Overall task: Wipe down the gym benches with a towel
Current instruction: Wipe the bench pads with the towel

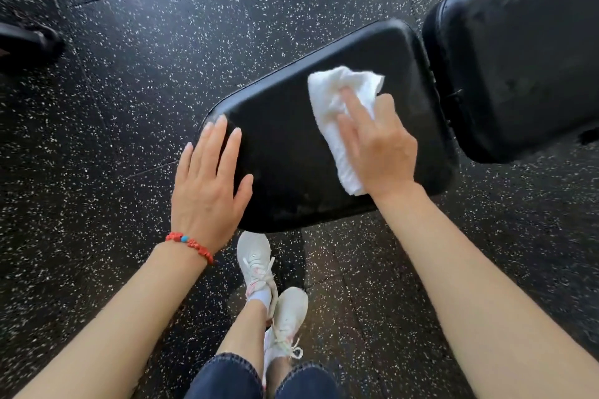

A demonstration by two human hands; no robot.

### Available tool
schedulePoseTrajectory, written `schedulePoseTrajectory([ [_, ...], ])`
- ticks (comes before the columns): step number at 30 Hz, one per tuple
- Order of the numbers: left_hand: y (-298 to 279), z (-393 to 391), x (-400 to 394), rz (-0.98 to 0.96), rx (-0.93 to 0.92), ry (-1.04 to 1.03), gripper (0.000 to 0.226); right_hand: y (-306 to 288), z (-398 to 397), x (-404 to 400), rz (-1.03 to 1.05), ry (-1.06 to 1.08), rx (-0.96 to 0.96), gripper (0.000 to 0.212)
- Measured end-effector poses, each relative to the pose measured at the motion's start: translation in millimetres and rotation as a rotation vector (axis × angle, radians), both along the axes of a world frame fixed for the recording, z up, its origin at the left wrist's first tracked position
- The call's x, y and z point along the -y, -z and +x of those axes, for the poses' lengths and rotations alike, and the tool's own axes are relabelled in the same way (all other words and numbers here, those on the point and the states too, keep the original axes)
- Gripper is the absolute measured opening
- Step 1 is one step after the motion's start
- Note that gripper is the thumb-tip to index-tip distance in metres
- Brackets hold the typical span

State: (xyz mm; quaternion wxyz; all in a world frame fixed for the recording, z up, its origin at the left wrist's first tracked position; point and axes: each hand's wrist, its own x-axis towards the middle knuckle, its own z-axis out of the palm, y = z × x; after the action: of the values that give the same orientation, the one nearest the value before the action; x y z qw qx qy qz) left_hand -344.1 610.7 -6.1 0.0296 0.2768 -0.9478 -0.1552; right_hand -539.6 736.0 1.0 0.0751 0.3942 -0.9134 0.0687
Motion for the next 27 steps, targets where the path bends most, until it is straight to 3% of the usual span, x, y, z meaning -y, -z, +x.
schedulePoseTrajectory([
  [3, -1, 8, -2, 0.009, 0.037, 0.043, 0.055, -2, -22, -29, -0.016, 0.333, 0.166, 0.037],
  [7, -1, 13, 6, 0.028, 0.062, 0.096, 0.057, 5, -15, -28, -0.053, 0.560, 0.187, 0.039],
  [9, -1, 14, 8, 0.052, 0.065, 0.109, 0.058, 5, 13, -19, -0.051, 0.515, 0.204, 0.038],
  [11, -1, 14, 10, 0.053, 0.060, 0.121, 0.056, 3, 53, -10, -0.052, 0.330, 0.214, 0.033],
  [14, -1, 16, 13, 0.054, 0.068, 0.146, 0.055, 3, 78, -8, 0.017, 0.116, 0.055, 0.031],
  [16, -4, 17, 18, 0.041, 0.083, 0.175, 0.054, 4, 68, -16, 0.024, 0.097, -0.046, 0.033],
  [22, -3, 23, 50, 0.023, 0.083, 0.263, 0.056, 10, 77, -29, -0.180, 0.823, 0.208, 0.036],
  [24, 1, 26, 61, 0.041, 0.072, 0.289, 0.056, 11, 94, -9, -0.209, 0.921, 0.216, 0.037],
  [27, 4, 29, 74, 0.061, 0.054, 0.361, 0.054, 10, 136, 31, -0.223, 0.844, 0.192, 0.034],
])
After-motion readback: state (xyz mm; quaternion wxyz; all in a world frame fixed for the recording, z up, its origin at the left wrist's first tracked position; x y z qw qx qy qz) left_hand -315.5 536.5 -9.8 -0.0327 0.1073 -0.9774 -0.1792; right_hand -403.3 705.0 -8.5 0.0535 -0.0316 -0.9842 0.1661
